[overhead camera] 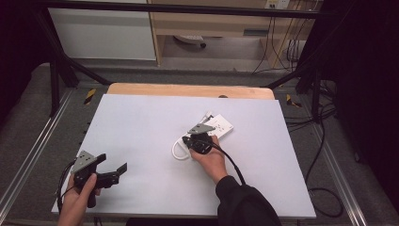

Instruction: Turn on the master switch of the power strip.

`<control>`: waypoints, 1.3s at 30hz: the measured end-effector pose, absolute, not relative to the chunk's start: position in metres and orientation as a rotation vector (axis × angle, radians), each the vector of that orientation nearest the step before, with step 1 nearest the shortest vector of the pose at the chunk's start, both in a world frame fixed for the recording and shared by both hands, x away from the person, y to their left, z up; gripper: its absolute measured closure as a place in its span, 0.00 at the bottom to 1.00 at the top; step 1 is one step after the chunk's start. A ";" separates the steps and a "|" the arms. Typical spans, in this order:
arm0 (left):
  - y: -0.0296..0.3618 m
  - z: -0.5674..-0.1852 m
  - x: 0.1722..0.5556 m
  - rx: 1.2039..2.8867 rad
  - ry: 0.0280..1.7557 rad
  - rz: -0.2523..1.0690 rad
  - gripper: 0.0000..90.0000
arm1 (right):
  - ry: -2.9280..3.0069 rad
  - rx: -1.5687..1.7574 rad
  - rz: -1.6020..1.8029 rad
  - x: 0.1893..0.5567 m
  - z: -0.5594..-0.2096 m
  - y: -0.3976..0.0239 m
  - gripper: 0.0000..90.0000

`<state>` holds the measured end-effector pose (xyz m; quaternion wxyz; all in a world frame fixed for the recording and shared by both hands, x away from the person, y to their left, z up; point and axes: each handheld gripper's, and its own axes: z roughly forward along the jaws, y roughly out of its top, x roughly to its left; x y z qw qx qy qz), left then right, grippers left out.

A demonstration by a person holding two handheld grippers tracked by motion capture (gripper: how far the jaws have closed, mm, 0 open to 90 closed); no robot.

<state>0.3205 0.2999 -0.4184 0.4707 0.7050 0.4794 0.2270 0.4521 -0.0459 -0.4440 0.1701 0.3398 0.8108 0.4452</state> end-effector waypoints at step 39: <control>0.299 -0.419 0.321 1.736 1.175 0.551 0.07 | 2.302 0.960 1.257 0.451 -0.445 -0.047 1.00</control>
